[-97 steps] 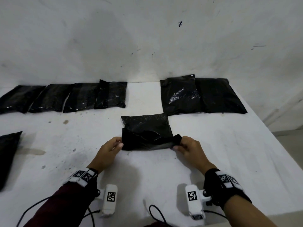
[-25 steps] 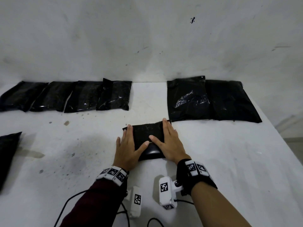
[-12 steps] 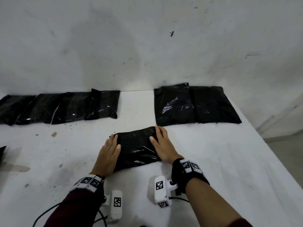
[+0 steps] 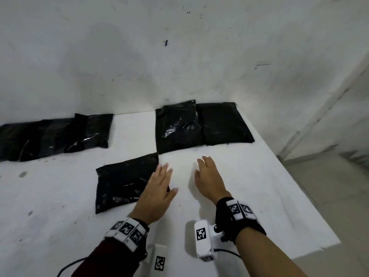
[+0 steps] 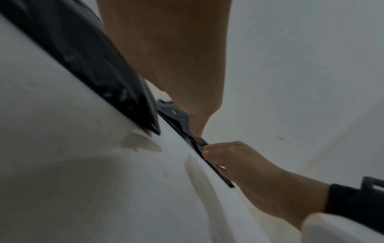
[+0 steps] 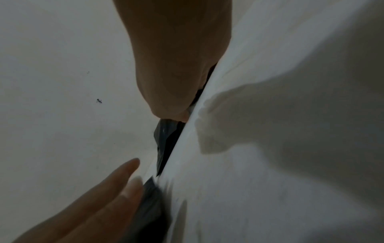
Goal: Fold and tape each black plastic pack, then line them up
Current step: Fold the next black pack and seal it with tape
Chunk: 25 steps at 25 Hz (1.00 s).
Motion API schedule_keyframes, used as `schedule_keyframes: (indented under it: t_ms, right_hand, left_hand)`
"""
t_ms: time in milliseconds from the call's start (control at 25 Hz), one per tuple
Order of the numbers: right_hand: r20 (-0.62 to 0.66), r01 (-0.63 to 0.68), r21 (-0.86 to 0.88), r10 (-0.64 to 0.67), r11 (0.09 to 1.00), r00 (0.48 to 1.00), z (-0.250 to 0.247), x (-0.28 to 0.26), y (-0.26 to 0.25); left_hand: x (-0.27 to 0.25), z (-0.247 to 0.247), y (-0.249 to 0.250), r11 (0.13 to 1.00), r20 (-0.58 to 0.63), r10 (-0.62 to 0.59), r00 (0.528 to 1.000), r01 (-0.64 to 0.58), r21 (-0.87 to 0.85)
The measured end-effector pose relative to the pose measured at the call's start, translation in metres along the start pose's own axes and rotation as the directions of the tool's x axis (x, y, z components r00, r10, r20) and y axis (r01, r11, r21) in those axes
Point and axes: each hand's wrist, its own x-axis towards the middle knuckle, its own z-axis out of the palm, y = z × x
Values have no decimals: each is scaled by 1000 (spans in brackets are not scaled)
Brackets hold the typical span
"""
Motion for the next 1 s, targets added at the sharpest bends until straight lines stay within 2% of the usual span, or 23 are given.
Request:
schedule_keyframes:
  t_ms: [120,200,280,400,600,800,1000]
  right_hand:
    - [19,-134,-114,137,985,990,-17,-2,41]
    - [5,-212,-119,214,970,977,-29,-2,69]
    - [3,-261,-139,264,955,964,-42,-1,94]
    - [50,-251,-139,260,958,964,-53,2,115]
    - [179,-121,-117,141,986,974,-45,12,106]
    - [197,-52,-209,94,977,976,-37,18,98]
    - [236,37,-267,28,963,971,-33,7,96]
  left_hand:
    - [19,26,30,997,207,29,978,-43,61]
    - [28,39,40,998,271,-3,962,-15,67]
    - [36,51,41,990,321,-55,945,8,144]
    - [39,65,37,968,264,-54,963,-14,250]
    - [39,69,37,966,219,-66,973,7,258]
    - [41,73,35,957,201,-85,976,23,291]
    - [42,78,30,968,157,-57,986,16,250]
